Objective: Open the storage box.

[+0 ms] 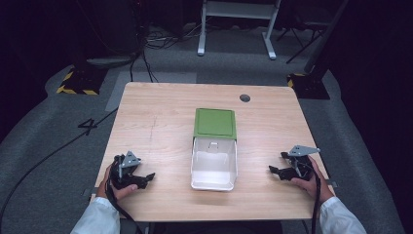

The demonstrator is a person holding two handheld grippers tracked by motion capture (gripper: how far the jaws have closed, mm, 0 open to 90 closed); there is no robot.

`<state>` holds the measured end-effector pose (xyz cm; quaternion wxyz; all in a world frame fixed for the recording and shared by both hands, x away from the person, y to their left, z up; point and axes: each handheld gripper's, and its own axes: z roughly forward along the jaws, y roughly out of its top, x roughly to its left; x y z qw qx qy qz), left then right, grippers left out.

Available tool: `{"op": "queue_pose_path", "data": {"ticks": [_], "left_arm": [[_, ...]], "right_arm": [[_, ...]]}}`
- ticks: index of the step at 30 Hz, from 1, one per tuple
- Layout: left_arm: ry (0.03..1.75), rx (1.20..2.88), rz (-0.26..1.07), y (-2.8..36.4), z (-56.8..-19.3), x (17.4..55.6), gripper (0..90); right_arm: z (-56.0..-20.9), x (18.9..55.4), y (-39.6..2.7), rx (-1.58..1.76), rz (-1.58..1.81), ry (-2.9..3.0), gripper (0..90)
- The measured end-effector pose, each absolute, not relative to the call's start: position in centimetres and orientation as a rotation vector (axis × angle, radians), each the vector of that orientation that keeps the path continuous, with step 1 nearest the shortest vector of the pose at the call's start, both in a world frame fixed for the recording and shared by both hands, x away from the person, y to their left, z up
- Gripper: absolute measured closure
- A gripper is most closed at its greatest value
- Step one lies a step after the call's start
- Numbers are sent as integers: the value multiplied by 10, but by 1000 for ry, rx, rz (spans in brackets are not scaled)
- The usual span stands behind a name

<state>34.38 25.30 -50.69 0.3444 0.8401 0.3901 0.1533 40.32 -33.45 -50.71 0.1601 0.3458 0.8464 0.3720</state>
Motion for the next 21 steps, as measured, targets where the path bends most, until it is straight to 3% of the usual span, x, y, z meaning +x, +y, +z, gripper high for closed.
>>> {"op": "queue_pose_path", "data": {"ticks": [21], "left_arm": [[1015, 2184, 405, 253, -507, 344, 174]], "right_arm": [[-507, 403, -334, 990, 1061, 2417, 147]]}}
